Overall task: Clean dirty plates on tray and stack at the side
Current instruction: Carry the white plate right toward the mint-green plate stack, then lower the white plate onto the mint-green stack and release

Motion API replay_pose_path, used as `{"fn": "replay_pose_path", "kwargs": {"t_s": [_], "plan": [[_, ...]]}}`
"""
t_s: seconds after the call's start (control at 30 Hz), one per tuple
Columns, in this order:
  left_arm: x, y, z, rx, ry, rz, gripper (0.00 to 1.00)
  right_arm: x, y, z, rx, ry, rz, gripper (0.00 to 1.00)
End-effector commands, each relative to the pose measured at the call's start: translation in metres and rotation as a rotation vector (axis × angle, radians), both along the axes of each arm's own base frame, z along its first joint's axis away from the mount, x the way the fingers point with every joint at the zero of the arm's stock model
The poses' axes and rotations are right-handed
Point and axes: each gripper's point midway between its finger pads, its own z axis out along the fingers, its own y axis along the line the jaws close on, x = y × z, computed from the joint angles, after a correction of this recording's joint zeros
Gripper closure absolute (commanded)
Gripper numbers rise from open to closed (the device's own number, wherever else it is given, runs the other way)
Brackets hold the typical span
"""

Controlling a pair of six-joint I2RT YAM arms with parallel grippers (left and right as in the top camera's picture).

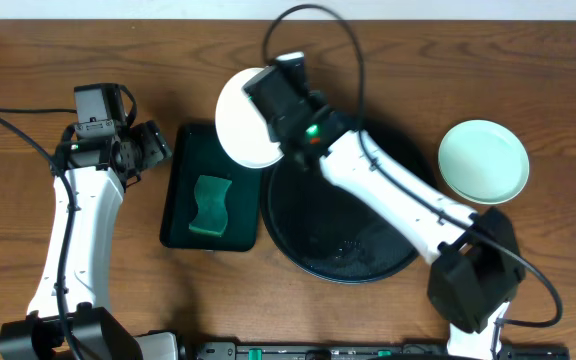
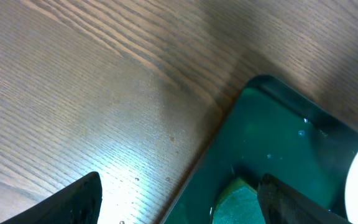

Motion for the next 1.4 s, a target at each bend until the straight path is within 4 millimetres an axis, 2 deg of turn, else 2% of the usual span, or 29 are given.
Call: {"fn": "replay_pose_path", "kwargs": {"t_s": [0.0, 0.27, 0.43, 0.67, 0.83, 0.97, 1.1, 1.2, 1.37], "plan": [[0.002, 0.004, 0.007, 0.006, -0.019, 0.017, 0.20, -0.001, -0.005, 0.029, 0.187, 0.050, 0.002, 0.99], [0.002, 0.004, 0.007, 0.006, -0.019, 0.017, 0.20, 0.004, -0.092, 0.066, 0.197, 0.054, -0.141, 0.99], [0.002, 0.004, 0.007, 0.006, -0.019, 0.017, 0.20, 0.001, -0.153, 0.078, 0.182, 0.073, -0.259, 0.99], [0.002, 0.004, 0.007, 0.006, -0.019, 0.017, 0.19, -0.005, -0.249, 0.062, 0.139, 0.167, -0.475, 0.99], [0.002, 0.004, 0.007, 0.006, -0.019, 0.017, 0.19, -0.017, -0.323, 0.055, 0.134, 0.215, -0.650, 0.99], [0.002, 0.004, 0.007, 0.006, -0.019, 0.017, 0.20, -0.030, -0.370, 0.050, 0.138, 0.242, -0.769, 0.99], [0.002, 0.004, 0.007, 0.006, -0.019, 0.017, 0.20, -0.042, -0.410, 0.045, 0.153, 0.251, -0.873, 0.99], [0.002, 0.004, 0.007, 0.006, -0.019, 0.017, 0.20, -0.053, -0.432, 0.039, 0.170, 0.263, -0.950, 0.98], [0.002, 0.004, 0.007, 0.006, -0.019, 0.017, 0.20, -0.069, -0.455, 0.026, 0.183, 0.297, -1.031, 0.99]]}}
